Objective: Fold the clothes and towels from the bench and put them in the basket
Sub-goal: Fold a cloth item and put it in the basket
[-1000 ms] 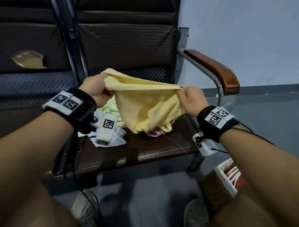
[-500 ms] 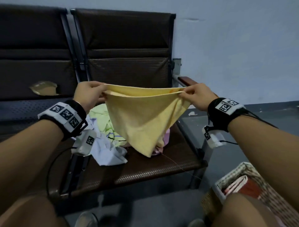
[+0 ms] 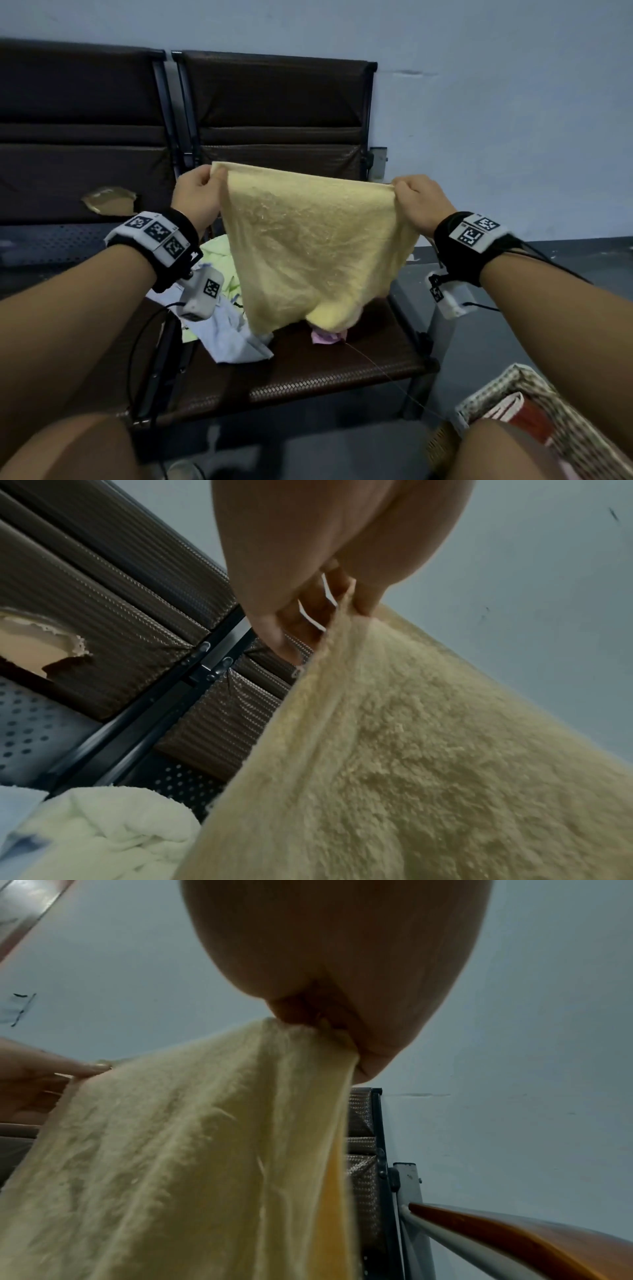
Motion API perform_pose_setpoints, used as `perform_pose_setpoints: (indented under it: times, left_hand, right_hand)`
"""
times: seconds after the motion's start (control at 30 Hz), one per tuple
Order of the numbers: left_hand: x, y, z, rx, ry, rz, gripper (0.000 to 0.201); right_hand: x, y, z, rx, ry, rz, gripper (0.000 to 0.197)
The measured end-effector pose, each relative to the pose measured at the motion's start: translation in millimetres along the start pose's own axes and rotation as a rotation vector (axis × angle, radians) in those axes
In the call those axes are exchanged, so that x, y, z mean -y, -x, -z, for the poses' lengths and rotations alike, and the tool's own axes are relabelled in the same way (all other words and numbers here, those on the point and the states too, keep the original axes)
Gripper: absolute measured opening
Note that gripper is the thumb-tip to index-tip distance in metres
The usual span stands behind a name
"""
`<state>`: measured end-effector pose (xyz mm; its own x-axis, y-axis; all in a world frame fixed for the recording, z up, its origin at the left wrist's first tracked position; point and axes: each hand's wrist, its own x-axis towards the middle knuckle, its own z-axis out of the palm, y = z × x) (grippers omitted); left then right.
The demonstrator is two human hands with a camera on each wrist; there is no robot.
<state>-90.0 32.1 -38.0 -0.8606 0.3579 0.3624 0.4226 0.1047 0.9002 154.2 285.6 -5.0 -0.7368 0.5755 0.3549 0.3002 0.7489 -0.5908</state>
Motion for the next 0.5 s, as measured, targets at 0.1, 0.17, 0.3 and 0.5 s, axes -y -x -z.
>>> perform_pose_setpoints:
  times: [0.1,0.17,0.3,0.5]
  left_hand:
    - [-2,-3,-4,-0.039,-0.025,0.025,0.051]
    - [-4,-3,-7,-0.063,-0.092,0.023,0.051]
    - [-13,2,-19,-0.134,0.021,0.133,0.048]
    - [-44,35,-59,0.007,0.385,0.292,0.035]
  right_hand:
    - [4,1,-2,0.007,-0.044,-0.058,0.037]
    - [3,-1,-4,0.034,-0.118,-0.138,0.039]
    - [2,-6,-12,0.064,-0.300,-0.272,0.042]
    - [21,-7,-36,0.143,-0.538,-0.357,0.041]
